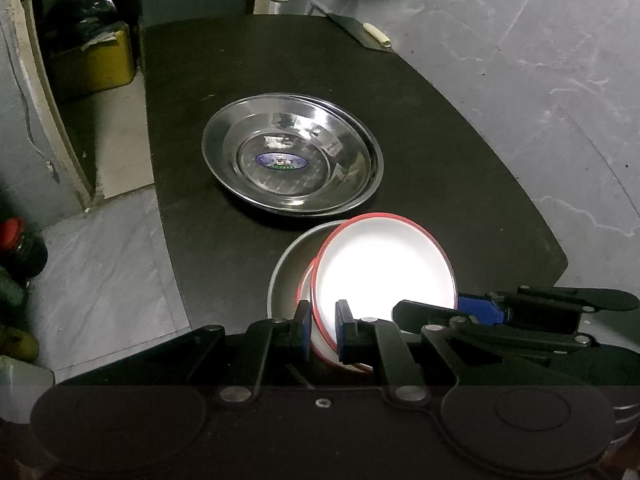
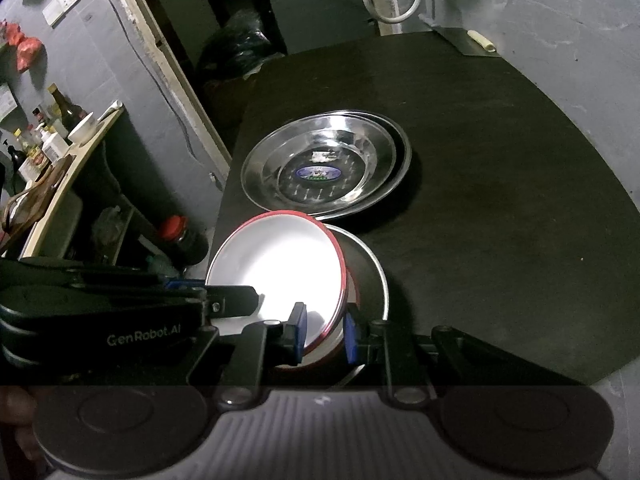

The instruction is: Organize plates and bowls

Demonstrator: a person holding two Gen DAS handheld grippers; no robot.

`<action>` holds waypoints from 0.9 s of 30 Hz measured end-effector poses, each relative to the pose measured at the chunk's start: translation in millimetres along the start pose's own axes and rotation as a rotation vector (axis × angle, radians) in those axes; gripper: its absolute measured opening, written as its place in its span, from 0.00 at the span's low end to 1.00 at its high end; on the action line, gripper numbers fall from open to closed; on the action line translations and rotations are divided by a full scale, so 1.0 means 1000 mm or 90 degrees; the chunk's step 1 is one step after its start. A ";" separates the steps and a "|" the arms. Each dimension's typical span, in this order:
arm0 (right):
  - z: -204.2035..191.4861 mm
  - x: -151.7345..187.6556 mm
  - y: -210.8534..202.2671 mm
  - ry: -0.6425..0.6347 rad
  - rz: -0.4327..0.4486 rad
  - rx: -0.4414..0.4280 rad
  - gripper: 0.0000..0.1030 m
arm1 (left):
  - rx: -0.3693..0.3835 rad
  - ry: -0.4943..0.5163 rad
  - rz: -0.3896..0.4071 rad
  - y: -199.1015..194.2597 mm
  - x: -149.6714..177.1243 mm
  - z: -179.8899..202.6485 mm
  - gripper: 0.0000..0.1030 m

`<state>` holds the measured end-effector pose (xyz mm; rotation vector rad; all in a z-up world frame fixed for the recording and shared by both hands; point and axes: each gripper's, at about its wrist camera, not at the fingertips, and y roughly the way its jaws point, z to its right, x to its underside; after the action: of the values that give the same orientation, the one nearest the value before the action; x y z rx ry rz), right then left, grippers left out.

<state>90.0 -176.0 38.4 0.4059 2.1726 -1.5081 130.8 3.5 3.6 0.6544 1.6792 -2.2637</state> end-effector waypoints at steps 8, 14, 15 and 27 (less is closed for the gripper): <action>0.000 0.002 -0.001 -0.008 -0.008 -0.012 0.22 | -0.019 0.001 -0.001 -0.002 0.003 0.003 0.13; 0.000 0.001 0.001 -0.010 -0.013 -0.023 0.22 | -0.034 -0.003 -0.004 0.000 0.006 0.004 0.14; 0.000 0.001 0.001 -0.011 -0.014 -0.024 0.22 | -0.035 -0.005 -0.004 0.000 0.007 0.004 0.15; 0.003 -0.001 0.002 -0.018 -0.023 -0.032 0.24 | -0.046 -0.012 -0.005 0.003 0.007 0.006 0.16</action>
<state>92.4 -178.2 36.3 0.3281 2.2030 -1.4665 124.5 -2.7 -0.9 0.6081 1.7485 -2.1967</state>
